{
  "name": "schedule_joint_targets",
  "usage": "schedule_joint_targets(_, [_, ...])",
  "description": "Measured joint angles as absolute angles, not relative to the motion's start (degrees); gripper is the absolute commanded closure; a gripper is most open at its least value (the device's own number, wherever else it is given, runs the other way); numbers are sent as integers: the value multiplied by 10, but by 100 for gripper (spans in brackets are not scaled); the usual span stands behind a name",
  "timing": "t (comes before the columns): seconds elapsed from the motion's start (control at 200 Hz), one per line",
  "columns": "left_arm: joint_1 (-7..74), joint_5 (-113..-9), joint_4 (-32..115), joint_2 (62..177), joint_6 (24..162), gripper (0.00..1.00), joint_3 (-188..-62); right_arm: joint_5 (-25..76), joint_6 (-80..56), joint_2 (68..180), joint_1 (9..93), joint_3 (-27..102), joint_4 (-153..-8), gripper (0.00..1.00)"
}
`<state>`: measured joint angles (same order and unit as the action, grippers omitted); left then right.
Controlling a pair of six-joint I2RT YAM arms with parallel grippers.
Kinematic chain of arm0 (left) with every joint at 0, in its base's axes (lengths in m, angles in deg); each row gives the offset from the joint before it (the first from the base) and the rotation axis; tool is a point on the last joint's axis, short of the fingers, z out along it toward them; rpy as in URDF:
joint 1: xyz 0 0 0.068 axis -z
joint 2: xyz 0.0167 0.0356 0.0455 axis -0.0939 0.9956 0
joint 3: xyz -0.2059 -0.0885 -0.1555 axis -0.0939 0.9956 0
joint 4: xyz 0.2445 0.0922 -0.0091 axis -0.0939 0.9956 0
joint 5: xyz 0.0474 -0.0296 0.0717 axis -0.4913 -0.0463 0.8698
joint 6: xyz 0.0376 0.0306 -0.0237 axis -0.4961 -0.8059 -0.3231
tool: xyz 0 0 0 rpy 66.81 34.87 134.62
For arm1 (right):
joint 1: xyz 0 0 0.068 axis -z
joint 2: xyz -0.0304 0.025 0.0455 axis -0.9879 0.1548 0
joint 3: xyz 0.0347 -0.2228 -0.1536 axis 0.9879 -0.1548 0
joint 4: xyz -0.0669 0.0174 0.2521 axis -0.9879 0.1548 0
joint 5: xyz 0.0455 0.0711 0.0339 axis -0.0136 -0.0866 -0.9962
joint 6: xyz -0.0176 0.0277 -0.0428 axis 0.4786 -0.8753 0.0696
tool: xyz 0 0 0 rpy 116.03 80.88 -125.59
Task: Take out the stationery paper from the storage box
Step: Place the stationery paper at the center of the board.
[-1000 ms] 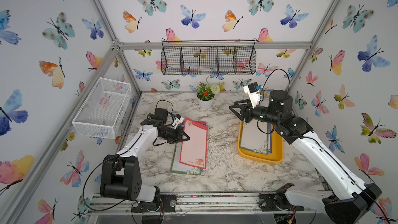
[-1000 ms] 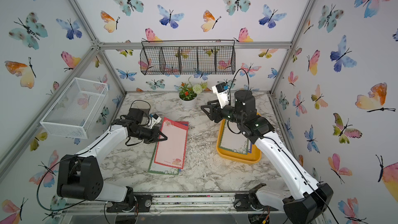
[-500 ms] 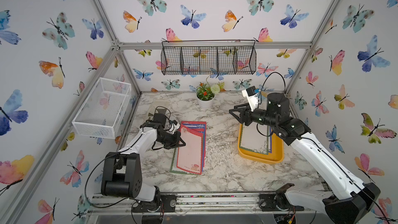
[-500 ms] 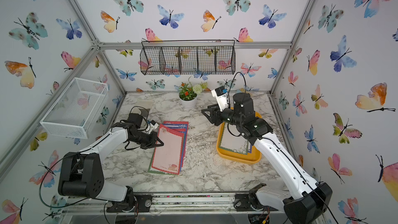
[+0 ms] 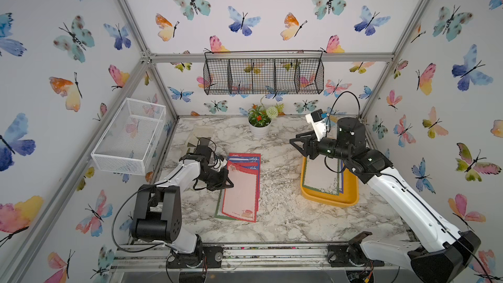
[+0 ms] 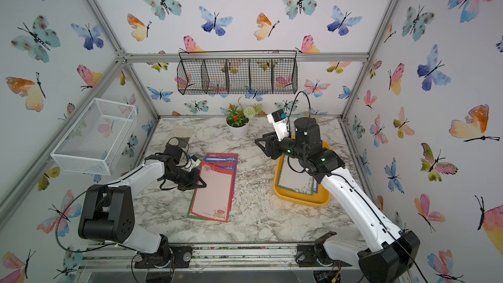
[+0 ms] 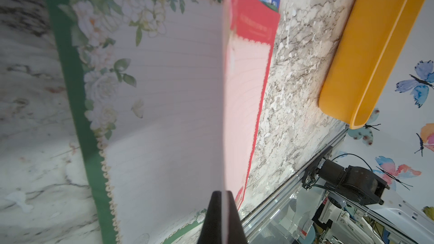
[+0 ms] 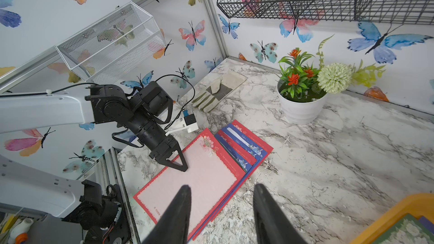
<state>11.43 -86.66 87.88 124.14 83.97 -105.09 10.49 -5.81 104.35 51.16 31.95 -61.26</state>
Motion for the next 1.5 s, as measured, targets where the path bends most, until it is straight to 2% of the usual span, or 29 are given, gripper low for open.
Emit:
schedule_joint_targets(0.27, [114, -833, 879, 1264, 842, 97, -1058, 106, -58, 1043, 512, 319, -612, 54])
schedule_joint_targets(0.756, [114, -811, 885, 1286, 839, 89, -1069, 106, -58, 1054, 512, 319, -607, 54])
schedule_joint_targets(1.021, [114, -810, 886, 1302, 834, 79, -1071, 106, -58, 1060, 512, 320, -603, 54])
schedule_joint_targets(1.497, [114, -749, 897, 1310, 836, 47, -1080, 106, -58, 1060, 512, 320, -591, 54])
